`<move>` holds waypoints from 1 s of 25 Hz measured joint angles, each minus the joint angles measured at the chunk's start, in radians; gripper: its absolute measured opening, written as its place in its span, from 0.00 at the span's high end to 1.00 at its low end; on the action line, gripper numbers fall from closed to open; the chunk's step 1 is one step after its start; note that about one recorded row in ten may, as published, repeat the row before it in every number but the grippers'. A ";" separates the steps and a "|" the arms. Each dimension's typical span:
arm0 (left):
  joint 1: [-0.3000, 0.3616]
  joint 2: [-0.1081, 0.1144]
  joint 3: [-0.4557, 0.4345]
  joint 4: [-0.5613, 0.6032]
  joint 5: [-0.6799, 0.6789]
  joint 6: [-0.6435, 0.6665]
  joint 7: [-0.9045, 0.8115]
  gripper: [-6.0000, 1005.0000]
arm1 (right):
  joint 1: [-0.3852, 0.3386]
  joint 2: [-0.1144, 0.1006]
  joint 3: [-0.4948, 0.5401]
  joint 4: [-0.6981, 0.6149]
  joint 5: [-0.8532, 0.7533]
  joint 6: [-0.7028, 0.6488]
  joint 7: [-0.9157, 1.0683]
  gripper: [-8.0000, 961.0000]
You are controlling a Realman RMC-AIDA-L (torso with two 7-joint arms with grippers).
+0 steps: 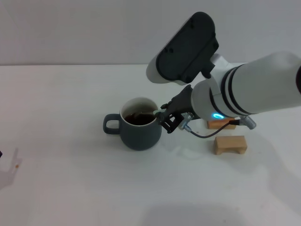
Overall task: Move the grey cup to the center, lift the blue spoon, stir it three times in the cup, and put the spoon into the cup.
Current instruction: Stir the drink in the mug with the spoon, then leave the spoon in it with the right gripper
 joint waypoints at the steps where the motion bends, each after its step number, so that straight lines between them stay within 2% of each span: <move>1: 0.000 0.000 0.000 0.000 0.000 0.000 0.000 0.15 | -0.004 -0.001 0.003 0.005 -0.001 0.001 0.000 0.82; 13: -0.007 -0.002 0.003 0.002 0.000 -0.003 0.000 0.15 | -0.064 0.002 0.027 0.072 -0.001 0.064 -0.023 0.82; 25: -0.006 -0.003 0.006 0.000 0.004 -0.002 0.000 0.15 | -0.056 0.006 -0.012 0.078 0.023 0.053 -0.016 0.82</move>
